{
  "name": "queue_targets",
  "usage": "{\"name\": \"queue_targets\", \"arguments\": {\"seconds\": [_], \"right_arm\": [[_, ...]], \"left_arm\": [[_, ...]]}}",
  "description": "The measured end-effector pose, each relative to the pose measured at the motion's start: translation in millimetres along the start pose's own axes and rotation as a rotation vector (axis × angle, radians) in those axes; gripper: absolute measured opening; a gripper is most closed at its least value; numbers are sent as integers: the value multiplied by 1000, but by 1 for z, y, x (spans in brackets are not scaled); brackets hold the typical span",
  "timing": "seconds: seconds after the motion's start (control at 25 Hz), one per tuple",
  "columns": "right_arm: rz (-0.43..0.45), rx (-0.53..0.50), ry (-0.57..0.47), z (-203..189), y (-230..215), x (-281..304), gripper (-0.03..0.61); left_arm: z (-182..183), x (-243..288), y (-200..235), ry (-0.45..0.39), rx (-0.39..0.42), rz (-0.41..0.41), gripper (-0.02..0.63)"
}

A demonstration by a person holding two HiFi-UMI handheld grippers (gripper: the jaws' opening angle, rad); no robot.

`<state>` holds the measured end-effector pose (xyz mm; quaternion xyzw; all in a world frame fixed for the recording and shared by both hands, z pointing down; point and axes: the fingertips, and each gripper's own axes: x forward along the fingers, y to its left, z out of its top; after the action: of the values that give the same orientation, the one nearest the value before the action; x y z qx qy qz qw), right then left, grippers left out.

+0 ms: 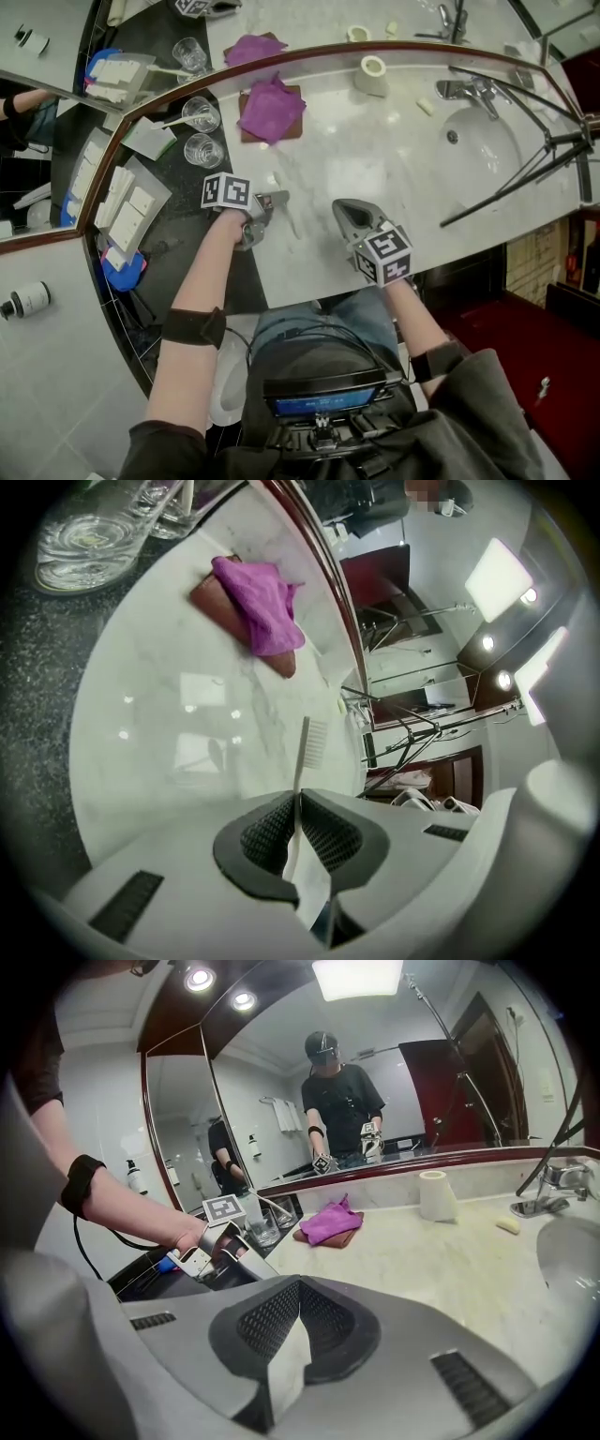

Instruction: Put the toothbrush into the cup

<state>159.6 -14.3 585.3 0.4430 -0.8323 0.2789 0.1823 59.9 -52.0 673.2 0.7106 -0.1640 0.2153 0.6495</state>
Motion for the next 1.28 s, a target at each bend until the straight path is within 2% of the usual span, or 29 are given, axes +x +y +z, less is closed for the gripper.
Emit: {"name": "queue_targets", "arguments": {"seconds": [0.24,0.28,0.36,0.44,0.96,1.12,1.28], "right_arm": [[1,2,-4,0,2,1,17],[1,3,-4,0,3,1,17],[0,4,-3,-2,3,0,17],[-1,3,-3,-2,3,-1,17],[8,-1,-4,0,3,-3,17],[20,-13,-4,6,6,-8,17],[41,-32,-10,19,9,-11,17]], "left_arm": [[-1,4,10,-2,-9,29,23],[-1,3,12,-4,-9,40,35],[-2,3,14,-4,-11,54,103],[-3,1,14,-5,-12,58,134],[-3,-8,12,-47,5,69,135],[-5,-24,-2,-101,49,86,122],[-1,-50,-22,-191,134,136,7]]}}
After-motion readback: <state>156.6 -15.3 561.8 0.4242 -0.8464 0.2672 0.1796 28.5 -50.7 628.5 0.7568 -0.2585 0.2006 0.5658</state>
